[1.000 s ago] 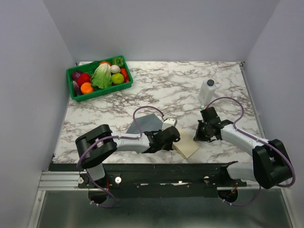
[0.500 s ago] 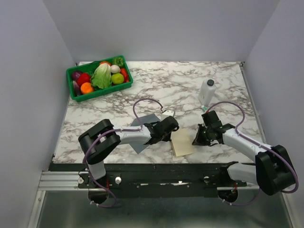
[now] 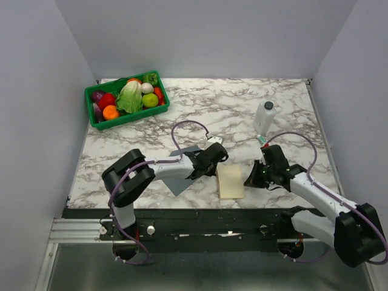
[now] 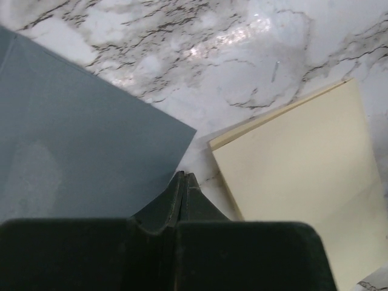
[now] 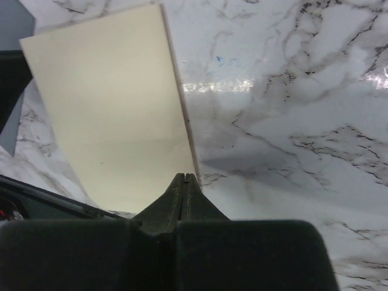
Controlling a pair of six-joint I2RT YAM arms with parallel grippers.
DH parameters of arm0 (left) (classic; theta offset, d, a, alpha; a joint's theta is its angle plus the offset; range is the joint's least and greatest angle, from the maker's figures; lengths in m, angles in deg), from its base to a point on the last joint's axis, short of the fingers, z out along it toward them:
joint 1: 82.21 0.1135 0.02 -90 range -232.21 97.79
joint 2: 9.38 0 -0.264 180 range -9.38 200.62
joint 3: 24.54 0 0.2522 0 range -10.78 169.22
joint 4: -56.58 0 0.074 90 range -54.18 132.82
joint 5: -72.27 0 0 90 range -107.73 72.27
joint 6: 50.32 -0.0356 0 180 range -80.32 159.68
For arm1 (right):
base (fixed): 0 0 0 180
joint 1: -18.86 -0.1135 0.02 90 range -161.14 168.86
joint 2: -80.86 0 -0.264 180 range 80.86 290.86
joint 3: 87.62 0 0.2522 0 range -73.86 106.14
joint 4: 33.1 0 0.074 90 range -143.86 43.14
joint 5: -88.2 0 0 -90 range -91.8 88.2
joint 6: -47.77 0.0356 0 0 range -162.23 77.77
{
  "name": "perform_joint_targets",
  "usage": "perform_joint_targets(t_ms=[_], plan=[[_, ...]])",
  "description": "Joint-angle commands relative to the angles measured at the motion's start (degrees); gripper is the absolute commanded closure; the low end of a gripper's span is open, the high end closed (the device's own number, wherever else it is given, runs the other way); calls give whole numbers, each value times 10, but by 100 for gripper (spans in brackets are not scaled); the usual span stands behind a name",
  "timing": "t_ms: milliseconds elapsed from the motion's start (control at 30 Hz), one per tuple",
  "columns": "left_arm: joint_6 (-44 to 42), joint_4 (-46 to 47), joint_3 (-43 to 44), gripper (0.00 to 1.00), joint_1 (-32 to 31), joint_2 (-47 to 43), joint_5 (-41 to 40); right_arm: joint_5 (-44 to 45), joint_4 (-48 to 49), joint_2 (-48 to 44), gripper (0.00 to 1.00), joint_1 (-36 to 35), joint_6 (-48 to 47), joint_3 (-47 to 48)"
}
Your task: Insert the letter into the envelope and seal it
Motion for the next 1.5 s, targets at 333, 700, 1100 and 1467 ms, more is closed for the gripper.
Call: perform_joint_targets(t_ms=[333, 700, 1100, 1467], plan=[[-22, 0, -37, 100, -9, -169, 32, 46, -12, -69, 57, -3, 40, 6], [-32, 33, -23, 96, -77, -107, 55, 60, -8, -78, 56, -3, 61, 0], [7, 38, -59, 99, -80, -41, 39, 52, 19, -68, 32, -3, 66, -19], [21, 62, -80, 100, -80, -23, 46, 4, 82, -13, 34, -3, 62, -38]])
